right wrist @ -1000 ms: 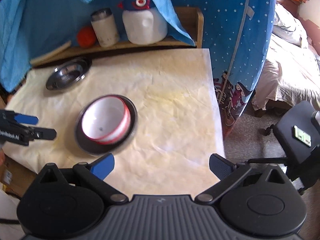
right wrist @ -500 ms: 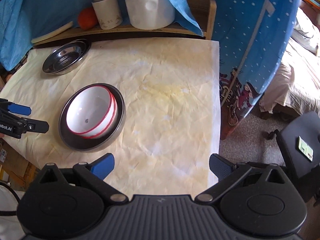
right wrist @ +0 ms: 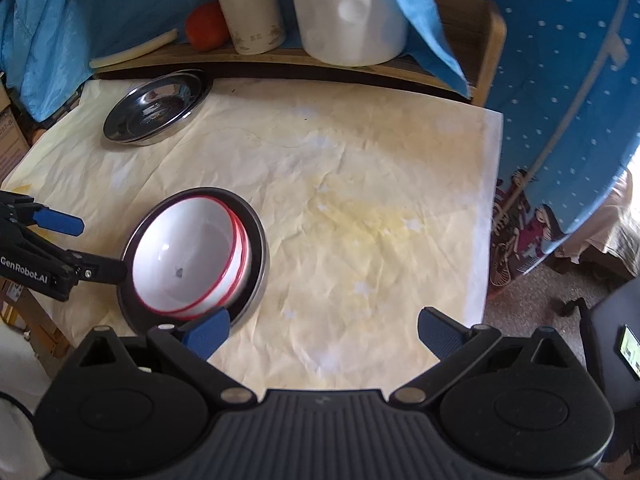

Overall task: Organize plates and bowls
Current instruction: 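Move both tools to the nested bowls and close them on the steel rim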

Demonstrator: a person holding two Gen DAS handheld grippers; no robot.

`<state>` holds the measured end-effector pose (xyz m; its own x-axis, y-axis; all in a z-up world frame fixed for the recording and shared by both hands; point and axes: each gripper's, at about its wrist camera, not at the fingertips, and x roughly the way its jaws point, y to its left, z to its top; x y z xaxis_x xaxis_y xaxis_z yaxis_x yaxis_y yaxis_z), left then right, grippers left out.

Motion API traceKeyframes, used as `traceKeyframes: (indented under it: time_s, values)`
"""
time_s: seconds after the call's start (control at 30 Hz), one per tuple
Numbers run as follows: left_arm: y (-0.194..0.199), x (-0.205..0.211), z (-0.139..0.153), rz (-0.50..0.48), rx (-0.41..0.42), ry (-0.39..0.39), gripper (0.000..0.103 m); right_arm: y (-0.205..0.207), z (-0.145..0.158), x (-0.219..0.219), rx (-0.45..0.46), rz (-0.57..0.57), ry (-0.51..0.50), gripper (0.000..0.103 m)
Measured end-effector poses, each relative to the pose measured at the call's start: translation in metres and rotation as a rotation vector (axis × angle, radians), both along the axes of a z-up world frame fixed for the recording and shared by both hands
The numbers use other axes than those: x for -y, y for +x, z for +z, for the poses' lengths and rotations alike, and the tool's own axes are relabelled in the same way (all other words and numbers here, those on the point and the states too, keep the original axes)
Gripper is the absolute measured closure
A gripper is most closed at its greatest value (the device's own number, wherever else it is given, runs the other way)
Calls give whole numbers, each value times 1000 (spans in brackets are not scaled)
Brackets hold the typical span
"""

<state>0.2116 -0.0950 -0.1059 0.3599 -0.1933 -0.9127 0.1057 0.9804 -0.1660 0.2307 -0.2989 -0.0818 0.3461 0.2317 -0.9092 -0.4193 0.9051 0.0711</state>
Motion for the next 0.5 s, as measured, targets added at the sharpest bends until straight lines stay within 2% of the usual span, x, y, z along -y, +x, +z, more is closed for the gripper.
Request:
traceKeyframes:
  time_s: [0.13, 0.27, 0.33, 0.4, 0.47, 0.5]
  values:
    - [5, 3, -3, -3, -15, -15, 9, 7, -6, -4, -18, 21, 0, 13]
    - [11, 5, -7, -9, -30, -34, 21, 12, -8, -6, -41, 39, 29, 19]
    - [15, 6, -10, -16, -44, -40, 29, 15, -10, -8, -58, 49, 41, 24]
    - [18, 6, -13, -21, -66, -69, 43, 18, -12, -10, -77, 58, 52, 28]
    - [21, 7, -17, -25, -93, -99, 54, 22, -13, -11, -103, 63, 66, 36]
    - [23, 7, -18, -21, -100, -110, 57, 24, -14, -11, -118, 60, 69, 36]
